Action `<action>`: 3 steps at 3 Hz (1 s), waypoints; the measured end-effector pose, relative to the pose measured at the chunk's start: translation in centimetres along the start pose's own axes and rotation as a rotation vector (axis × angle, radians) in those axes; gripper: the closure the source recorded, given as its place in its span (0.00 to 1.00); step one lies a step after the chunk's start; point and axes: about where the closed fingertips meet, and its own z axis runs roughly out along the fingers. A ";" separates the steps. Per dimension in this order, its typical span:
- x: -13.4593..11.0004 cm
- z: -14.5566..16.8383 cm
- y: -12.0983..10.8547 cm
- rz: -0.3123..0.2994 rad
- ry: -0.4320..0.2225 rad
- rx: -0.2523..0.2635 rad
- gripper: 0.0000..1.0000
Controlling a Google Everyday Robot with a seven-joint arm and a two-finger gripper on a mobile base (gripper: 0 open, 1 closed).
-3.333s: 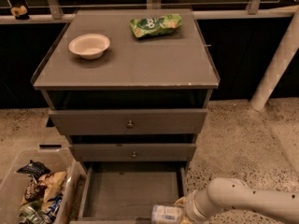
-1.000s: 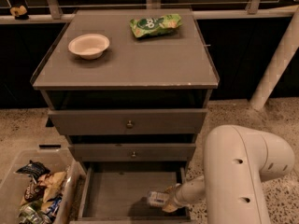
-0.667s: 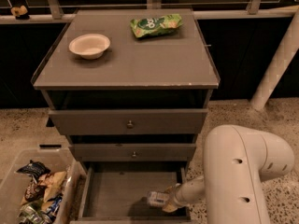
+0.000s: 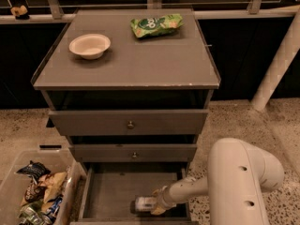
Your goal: Place blue plastic bottle into bottom drawer
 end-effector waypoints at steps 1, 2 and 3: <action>-0.7 0.6 -0.4 -0.018 -0.009 -0.005 1.00; -0.7 0.6 -0.4 -0.018 -0.009 -0.005 0.82; -0.7 0.6 -0.4 -0.018 -0.009 -0.005 0.59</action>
Offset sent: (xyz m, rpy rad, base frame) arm 0.0054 0.0087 -0.0014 0.0066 -0.0045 0.0186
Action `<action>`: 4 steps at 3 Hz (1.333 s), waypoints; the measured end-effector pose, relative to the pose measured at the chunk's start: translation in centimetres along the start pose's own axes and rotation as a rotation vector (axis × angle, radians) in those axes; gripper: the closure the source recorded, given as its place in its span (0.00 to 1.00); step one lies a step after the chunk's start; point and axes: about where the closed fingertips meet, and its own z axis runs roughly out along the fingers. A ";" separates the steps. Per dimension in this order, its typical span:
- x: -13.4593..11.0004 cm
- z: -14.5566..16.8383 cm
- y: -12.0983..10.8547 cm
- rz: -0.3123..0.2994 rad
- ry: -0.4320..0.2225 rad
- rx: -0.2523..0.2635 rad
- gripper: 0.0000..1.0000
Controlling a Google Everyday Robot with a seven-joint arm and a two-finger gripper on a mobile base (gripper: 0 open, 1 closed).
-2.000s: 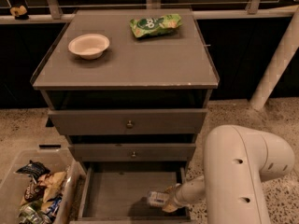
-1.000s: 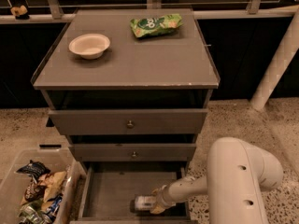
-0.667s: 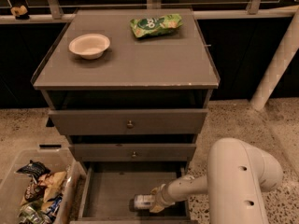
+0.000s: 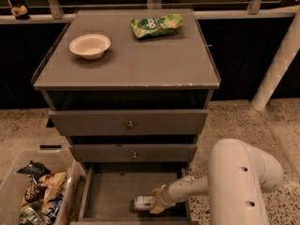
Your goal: Place blue plastic bottle into bottom drawer
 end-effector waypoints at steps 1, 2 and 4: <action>0.0 0.0 0.0 0.000 0.000 0.000 0.36; 0.0 0.0 0.0 0.000 0.000 0.000 0.13; 0.0 0.0 0.0 0.000 0.000 0.000 0.00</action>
Offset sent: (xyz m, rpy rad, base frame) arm 0.0000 0.0000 0.0000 0.0000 0.0000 0.0000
